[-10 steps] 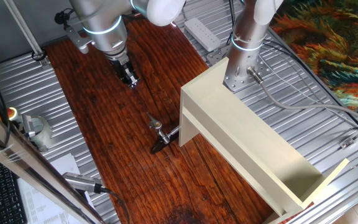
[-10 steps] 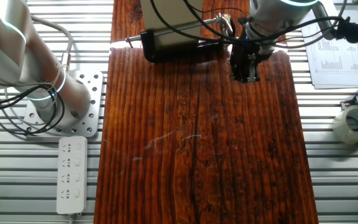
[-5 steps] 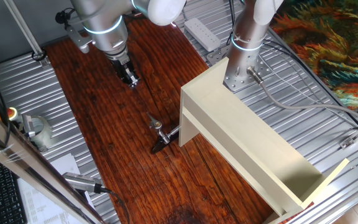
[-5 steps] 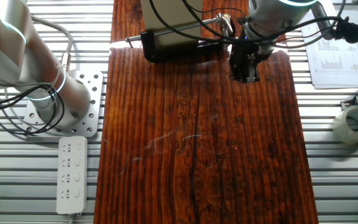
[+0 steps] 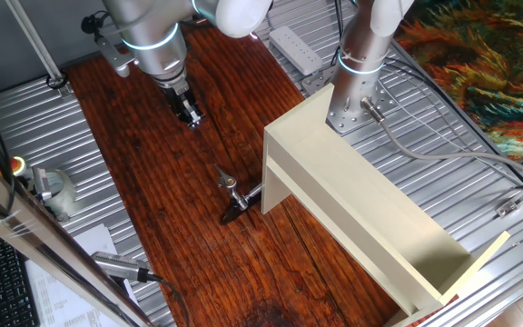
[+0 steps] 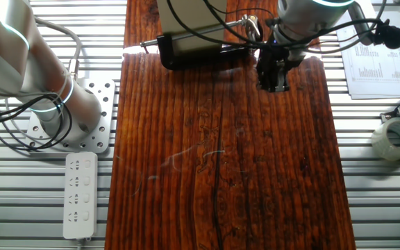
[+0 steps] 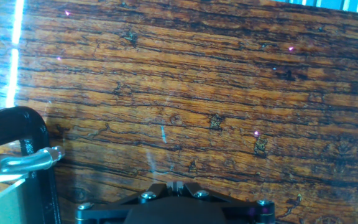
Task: Turn on the water tap
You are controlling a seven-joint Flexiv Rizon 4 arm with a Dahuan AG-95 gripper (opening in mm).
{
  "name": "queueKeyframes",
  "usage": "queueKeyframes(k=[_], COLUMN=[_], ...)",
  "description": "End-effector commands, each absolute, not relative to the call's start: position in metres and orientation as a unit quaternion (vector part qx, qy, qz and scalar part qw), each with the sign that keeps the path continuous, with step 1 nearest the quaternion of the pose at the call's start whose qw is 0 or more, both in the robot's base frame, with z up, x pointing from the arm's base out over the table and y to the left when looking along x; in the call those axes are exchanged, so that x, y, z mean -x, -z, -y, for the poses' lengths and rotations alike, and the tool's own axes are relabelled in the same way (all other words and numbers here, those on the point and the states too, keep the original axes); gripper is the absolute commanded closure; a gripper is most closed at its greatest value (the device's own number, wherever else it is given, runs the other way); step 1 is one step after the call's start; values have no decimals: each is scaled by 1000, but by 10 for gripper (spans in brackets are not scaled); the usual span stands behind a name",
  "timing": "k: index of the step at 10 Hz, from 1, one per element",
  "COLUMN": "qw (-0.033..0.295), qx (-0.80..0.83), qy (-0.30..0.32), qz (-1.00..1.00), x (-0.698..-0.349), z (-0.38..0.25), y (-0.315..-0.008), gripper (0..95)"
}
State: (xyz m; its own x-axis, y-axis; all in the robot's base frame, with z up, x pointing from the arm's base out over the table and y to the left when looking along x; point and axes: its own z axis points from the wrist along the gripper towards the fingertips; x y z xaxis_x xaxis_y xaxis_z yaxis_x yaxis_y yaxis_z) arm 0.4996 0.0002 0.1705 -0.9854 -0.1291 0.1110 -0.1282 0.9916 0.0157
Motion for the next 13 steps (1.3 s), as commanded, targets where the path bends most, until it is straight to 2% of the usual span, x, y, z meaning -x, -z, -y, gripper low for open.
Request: queueKeyframes(k=[1, 9, 13], qw=[58, 60, 48], qx=[-63, -59, -51], qy=[5, 5, 3], qz=[996, 996, 998], x=[-500, -500, -500], z=[0, 0, 0], y=[-171, -171, -171], gripper=[950, 950, 950])
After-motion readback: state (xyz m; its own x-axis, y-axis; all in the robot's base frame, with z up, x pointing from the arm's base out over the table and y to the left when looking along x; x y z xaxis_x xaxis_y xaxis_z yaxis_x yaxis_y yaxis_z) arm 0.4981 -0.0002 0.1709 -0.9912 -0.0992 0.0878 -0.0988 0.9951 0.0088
